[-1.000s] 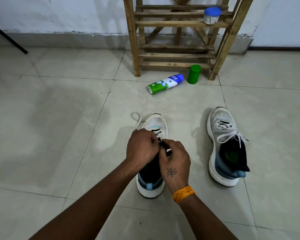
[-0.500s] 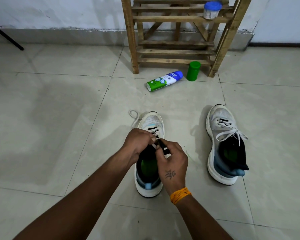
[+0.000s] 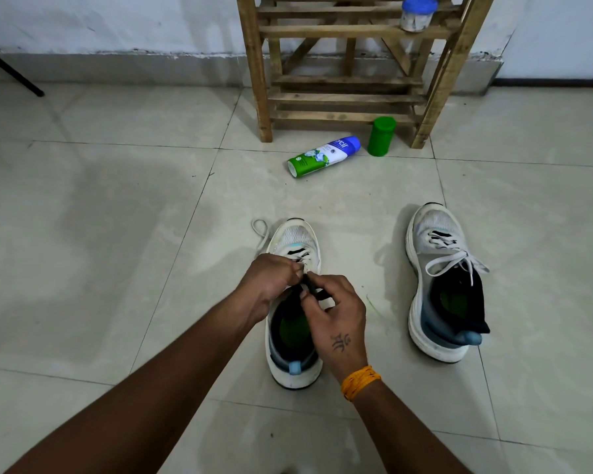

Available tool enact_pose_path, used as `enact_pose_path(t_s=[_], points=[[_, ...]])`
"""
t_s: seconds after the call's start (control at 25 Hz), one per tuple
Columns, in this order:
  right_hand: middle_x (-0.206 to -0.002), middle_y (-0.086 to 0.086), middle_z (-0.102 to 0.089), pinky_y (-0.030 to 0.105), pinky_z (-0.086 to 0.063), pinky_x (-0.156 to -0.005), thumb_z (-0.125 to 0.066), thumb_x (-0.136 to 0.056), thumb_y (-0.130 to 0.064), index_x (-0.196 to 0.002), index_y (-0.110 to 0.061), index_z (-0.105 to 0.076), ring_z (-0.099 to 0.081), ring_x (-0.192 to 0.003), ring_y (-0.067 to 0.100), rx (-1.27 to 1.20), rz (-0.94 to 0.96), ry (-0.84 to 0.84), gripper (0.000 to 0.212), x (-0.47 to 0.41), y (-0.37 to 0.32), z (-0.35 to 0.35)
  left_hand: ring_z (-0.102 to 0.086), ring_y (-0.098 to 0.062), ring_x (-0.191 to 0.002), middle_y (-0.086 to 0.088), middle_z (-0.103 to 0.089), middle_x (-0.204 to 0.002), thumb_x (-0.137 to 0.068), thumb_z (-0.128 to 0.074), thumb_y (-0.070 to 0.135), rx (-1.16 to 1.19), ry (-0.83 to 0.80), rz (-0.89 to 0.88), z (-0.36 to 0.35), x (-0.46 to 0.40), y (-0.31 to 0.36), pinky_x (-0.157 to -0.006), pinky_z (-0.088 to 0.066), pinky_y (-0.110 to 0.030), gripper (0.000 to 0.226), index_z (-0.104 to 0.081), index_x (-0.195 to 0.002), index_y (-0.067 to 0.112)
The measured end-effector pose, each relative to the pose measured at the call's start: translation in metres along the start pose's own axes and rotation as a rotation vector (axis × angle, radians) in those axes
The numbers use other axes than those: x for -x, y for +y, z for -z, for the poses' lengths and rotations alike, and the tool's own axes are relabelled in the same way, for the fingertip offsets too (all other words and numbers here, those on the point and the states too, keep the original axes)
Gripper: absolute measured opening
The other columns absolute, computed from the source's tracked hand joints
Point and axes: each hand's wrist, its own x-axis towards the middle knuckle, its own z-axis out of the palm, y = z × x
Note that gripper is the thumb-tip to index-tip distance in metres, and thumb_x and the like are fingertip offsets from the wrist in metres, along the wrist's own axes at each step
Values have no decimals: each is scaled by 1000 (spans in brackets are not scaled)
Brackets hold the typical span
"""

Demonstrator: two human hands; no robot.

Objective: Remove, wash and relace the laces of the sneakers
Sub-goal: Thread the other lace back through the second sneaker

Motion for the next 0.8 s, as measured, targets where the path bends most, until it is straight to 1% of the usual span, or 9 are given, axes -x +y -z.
enact_pose_path(t_s=[0.12, 0.16, 0.28, 0.4, 0.52, 0.6, 0.68, 0.72, 0.8], points=[[-100, -14, -71, 35, -58, -81, -69, -91, -27, -110, -24, -76, -68, -94, 8, -9, -64, -24, 20, -3, -3, 6, -69, -17, -79, -1, -74, -76, -88, -70, 2, -47, 108, -86, -5, -1, -5, -77, -56, -27, 21, -75, -73, 16], [-95, -12, -72, 35, -58, -79, -68, -95, -28, -109, -27, -75, -68, -89, 8, -29, -102, -22, 16, -7, -4, 8, -71, -16, -76, -2, -76, -74, -89, -71, 6, -78, 108, -136, -7, 1, -7, -78, -57, -30, 20, -77, -73, 17], [-78, -5, -71, 45, -60, -72, -64, -99, -25, -104, -32, -72, -68, -73, 16, -43, -164, -81, 12, -22, -4, 13, -69, -5, -69, 3, -77, -75, -92, -70, 10, -298, 142, -359, -11, 5, -15, -72, -53, -25, 18, -80, -78, 16], [-78, -4, -73, 45, -60, -74, -67, -97, -17, -94, -22, -77, -67, -73, 12, -84, -192, -150, 11, -36, -3, 19, -66, -5, -78, 6, -76, -81, -91, -69, 9, -407, 187, -540, -11, 6, -25, -76, -48, -25, 17, -82, -85, 18], [-76, 4, -72, 37, -56, -64, -66, -97, -11, -88, -11, -73, -64, -69, 14, -110, -206, -154, 12, -44, -4, 23, -57, -14, -94, 9, -72, -91, -86, -73, 10, -486, 282, -708, -11, 9, -39, -85, -42, -23, 19, -81, -96, 24], [-73, 8, -67, 31, -53, -55, -61, -99, -8, -90, -4, -66, -60, -63, 17, -187, -264, -104, 12, -47, -5, 23, -52, -14, -100, 9, -68, -99, -78, -71, 8, -516, 350, -817, -7, 10, -50, -87, -41, -22, 30, -78, -102, 25], [-74, 9, -63, 30, -51, -49, -55, -101, -9, -93, -1, -62, -58, -56, 17, -235, -362, 14, 13, -52, -6, 27, -51, -15, -100, 8, -63, -102, -75, -70, 5, -493, 434, -829, -2, 11, -57, -85, -43, -25, 33, -73, -102, 22], [-75, 10, -62, 29, -50, -47, -53, -101, -10, -93, -3, -61, -57, -53, 16, -246, -420, 85, 13, -55, -4, 31, -52, -14, -97, 9, -59, -101, -75, -70, 3, -466, 475, -806, 0, 11, -59, -82, -45, -26, 30, -68, -100, 20], [-77, 12, -61, 30, -49, -47, -51, -99, -12, -88, -8, -60, -56, -50, 19, -240, -513, 209, 15, -65, 7, 40, -50, -10, -82, 10, -51, -92, -76, -68, 4, -424, 513, -748, 0, 15, -61, -68, -42, -26, 26, -54, -91, 19]])
